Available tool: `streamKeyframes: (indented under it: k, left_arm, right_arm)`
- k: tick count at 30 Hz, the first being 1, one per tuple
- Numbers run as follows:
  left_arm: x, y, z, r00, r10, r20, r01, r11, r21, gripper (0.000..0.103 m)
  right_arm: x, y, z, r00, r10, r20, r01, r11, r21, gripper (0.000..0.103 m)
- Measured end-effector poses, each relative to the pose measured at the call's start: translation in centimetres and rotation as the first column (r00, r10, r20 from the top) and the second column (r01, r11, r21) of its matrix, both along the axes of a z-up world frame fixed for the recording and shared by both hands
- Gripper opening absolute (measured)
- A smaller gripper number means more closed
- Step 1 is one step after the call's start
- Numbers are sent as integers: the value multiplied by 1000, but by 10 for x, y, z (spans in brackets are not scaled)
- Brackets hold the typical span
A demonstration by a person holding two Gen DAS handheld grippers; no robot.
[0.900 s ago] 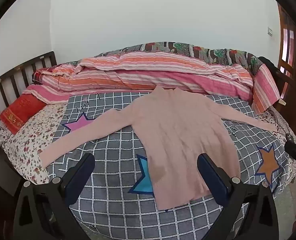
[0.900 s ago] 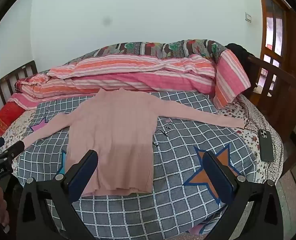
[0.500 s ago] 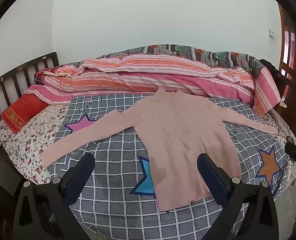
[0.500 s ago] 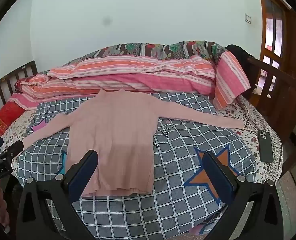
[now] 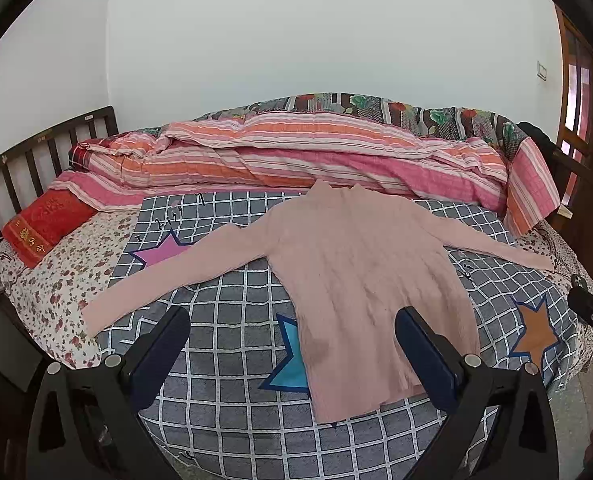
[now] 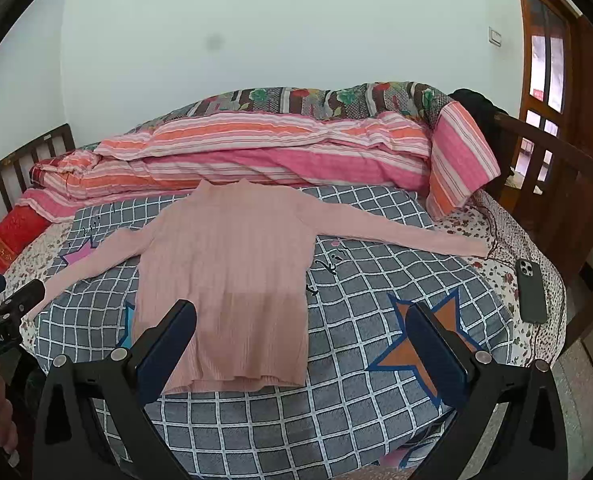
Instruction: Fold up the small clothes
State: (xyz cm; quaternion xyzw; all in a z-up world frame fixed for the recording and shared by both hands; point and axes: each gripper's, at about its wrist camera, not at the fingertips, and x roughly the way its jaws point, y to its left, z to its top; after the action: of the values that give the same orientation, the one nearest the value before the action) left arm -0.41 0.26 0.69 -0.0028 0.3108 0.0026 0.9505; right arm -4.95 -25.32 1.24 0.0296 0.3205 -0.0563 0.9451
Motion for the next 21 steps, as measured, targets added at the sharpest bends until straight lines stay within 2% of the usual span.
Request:
streamKeyframes:
  k: [21]
  left_arm:
    - [-5, 3, 6, 1000, 9, 10, -9, 1000, -5, 103]
  right_arm:
    - [-5, 1, 5, 1000, 2, 15, -2, 1000, 3, 102]
